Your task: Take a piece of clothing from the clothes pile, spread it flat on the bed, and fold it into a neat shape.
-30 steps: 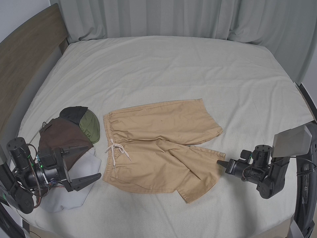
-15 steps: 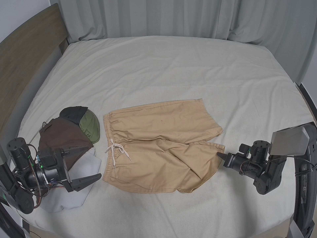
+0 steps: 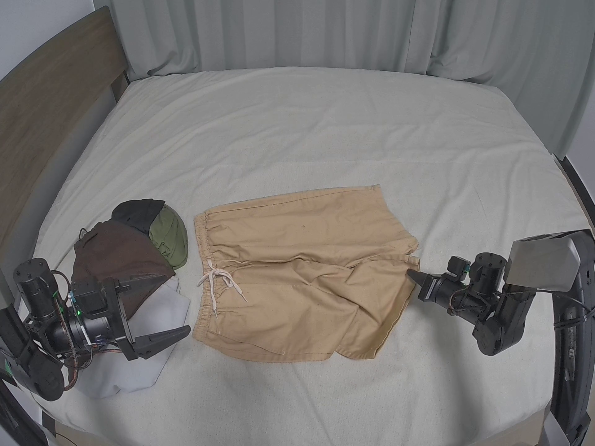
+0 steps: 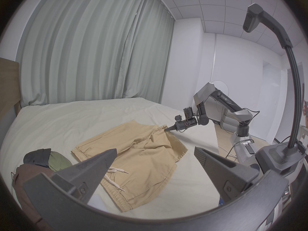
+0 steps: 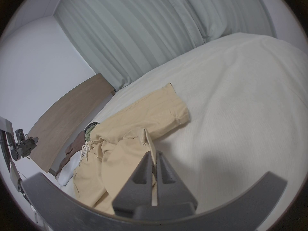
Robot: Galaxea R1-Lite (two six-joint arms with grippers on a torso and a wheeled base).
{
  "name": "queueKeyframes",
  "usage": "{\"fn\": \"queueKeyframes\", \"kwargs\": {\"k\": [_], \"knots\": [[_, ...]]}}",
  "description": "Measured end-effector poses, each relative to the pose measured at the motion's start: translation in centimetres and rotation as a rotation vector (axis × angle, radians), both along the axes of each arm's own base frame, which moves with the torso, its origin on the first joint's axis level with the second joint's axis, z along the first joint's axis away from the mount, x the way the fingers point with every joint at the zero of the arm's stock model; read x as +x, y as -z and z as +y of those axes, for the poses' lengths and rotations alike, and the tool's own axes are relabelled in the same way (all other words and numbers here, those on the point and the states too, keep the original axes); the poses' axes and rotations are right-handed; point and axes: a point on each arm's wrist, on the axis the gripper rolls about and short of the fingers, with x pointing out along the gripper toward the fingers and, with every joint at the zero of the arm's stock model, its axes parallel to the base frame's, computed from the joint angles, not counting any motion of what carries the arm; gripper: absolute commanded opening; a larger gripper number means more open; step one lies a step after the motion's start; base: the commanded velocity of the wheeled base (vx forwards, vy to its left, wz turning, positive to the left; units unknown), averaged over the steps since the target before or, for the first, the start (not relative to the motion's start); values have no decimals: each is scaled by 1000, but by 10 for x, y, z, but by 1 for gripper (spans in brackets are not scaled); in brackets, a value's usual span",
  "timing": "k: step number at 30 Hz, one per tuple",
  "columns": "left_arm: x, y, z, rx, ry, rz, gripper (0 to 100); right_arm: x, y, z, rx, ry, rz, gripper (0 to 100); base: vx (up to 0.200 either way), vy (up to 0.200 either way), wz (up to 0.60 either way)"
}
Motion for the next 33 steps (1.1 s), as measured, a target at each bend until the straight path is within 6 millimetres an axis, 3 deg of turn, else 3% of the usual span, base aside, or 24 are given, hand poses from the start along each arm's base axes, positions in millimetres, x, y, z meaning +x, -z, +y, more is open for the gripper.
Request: {"fn": "queueKeyframes", "kwargs": {"k": [10, 33], "knots": [[0, 0, 1, 1, -4, -3, 100, 10, -3, -3, -33, 3, -59, 0, 0, 0, 0], [0, 0, 1, 1, -4, -4, 100, 11, 3, -7, -51, 10, -54, 0, 0, 0, 0]]}}
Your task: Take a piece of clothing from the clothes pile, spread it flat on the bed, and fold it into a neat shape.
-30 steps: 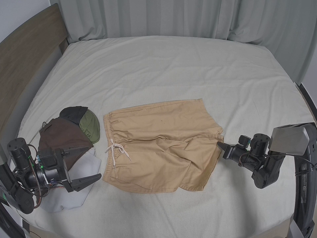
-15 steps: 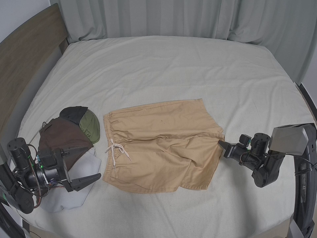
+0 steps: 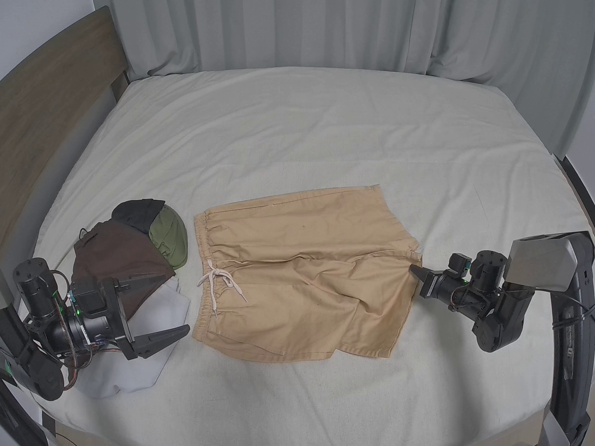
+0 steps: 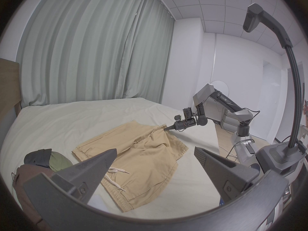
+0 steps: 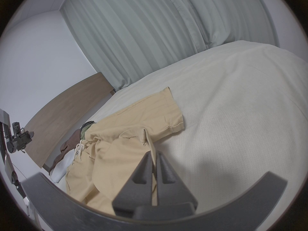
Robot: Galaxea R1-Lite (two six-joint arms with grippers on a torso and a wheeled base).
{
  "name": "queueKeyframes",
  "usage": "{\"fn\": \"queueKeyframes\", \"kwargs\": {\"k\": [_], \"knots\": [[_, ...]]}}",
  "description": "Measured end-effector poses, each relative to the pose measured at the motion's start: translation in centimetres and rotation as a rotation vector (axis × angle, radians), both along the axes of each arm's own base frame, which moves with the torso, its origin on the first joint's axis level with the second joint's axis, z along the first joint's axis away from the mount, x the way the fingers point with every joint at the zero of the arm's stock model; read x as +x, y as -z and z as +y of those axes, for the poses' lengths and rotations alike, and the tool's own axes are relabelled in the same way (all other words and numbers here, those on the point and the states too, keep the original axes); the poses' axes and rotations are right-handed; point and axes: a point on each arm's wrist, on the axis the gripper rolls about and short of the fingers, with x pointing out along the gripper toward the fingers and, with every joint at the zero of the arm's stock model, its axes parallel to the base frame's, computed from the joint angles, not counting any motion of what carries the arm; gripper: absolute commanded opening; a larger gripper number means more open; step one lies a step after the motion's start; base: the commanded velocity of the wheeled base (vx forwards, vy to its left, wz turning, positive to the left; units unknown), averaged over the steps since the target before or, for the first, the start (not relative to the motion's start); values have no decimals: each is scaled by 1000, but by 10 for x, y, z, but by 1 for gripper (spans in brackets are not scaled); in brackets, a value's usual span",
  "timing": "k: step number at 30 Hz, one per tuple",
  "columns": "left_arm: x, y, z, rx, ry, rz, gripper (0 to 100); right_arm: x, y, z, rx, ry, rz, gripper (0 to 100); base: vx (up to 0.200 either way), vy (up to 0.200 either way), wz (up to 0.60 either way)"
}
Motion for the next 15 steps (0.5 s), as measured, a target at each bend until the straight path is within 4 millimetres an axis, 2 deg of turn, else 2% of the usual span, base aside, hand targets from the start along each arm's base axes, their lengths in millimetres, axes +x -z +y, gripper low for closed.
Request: {"fn": "queueKeyframes", "kwargs": {"k": [4, 5, 15], "knots": [[0, 0, 0, -1, -1, 1, 100, 0, 0, 0, 0, 0, 0, 0, 0, 0, 0], [0, 0, 0, -1, -1, 1, 100, 0, 0, 0, 0, 0, 0, 100, 0, 0, 0], [0, 0, 0, -2, -1, 2, 100, -6, -2, -1, -2, -2, 13, 100, 0, 0, 0]]}}
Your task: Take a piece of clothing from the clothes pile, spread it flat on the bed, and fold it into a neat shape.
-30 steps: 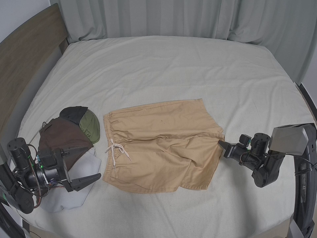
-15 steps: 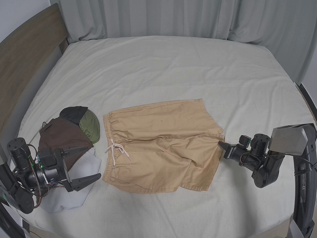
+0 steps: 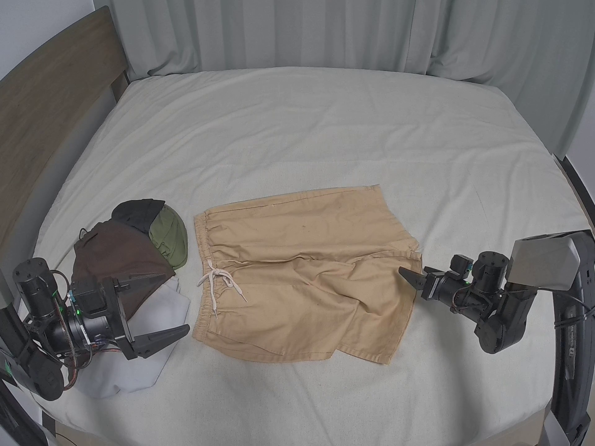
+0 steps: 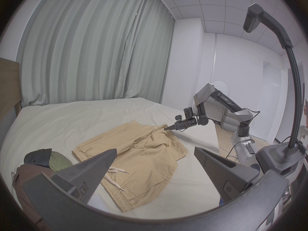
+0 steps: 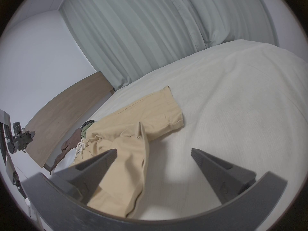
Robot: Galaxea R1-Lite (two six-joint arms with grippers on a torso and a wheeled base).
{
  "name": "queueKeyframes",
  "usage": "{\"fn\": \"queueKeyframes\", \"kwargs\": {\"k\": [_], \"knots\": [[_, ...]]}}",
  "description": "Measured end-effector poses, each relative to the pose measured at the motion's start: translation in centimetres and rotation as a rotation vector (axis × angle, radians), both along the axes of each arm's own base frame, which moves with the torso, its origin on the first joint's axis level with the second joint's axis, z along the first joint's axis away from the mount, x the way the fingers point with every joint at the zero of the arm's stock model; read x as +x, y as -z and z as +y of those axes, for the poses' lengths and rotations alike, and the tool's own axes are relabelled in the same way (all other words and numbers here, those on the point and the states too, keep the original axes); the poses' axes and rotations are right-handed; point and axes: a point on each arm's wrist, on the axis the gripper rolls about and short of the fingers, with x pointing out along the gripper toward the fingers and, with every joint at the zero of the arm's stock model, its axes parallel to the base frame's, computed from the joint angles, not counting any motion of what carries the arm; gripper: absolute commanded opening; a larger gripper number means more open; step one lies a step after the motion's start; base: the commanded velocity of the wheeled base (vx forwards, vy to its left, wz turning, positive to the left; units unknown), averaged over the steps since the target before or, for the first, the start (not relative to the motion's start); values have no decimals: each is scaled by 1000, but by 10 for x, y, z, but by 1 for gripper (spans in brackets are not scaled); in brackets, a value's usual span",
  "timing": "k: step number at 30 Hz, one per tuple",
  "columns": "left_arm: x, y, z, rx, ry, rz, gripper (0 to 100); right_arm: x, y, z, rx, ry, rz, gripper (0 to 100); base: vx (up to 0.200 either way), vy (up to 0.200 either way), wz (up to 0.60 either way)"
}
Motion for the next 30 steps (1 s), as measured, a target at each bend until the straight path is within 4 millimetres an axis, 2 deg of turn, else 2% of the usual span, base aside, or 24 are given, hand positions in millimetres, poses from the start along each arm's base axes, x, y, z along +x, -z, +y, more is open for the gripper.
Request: {"fn": "queueKeyframes", "kwargs": {"k": [12, 18, 30], "knots": [[0, 0, 0, 0, -1, 0, 100, -53, 1, 0, 11, -148, 167, 100, 0, 0, 0], [0, 0, 0, 0, 0, 1, 100, -73, 3, 1, -32, -225, 197, 100, 0, 0, 0], [0, 0, 0, 0, 0, 1, 100, -88, 7, 16, -49, -291, 241, 100, 0, 0, 0]]}}
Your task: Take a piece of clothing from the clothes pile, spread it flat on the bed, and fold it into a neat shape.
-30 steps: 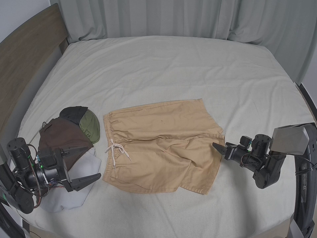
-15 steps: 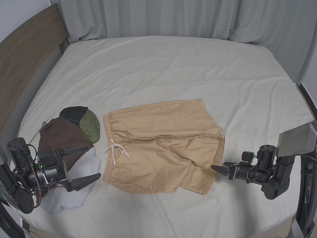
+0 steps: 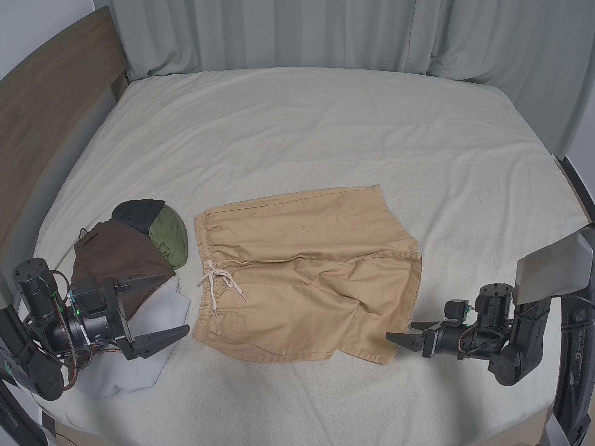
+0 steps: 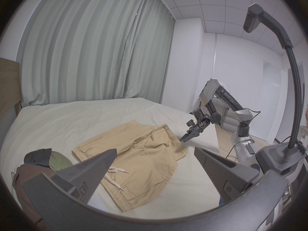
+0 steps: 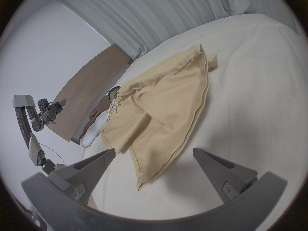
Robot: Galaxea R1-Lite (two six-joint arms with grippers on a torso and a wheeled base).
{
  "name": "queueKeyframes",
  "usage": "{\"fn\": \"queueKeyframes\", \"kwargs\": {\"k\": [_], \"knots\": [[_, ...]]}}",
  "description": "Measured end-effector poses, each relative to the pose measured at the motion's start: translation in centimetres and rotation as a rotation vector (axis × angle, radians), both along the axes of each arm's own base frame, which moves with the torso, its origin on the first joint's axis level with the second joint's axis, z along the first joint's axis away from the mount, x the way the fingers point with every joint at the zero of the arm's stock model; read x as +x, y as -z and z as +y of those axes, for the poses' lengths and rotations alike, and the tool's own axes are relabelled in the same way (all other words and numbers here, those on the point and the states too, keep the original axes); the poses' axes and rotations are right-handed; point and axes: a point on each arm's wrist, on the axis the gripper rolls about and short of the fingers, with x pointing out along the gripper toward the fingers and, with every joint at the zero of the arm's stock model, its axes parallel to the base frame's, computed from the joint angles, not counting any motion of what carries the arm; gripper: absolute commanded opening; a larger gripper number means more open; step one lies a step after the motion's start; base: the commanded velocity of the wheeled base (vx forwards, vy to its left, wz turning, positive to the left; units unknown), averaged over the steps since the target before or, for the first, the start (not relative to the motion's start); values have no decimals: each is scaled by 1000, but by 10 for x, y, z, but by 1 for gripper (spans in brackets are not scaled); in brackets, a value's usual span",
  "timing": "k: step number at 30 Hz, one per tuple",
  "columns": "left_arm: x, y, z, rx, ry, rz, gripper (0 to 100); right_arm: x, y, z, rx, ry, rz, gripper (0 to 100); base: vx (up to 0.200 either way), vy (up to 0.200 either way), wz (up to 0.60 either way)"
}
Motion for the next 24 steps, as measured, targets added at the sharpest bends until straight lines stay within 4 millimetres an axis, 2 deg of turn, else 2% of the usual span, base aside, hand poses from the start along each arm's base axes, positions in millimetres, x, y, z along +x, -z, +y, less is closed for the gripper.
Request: {"fn": "queueKeyframes", "kwargs": {"k": [24], "knots": [[0, 0, 0, 0, 0, 1, 100, -9, 17, 30, -30, -83, 38, 100, 0, 0, 0]]}}
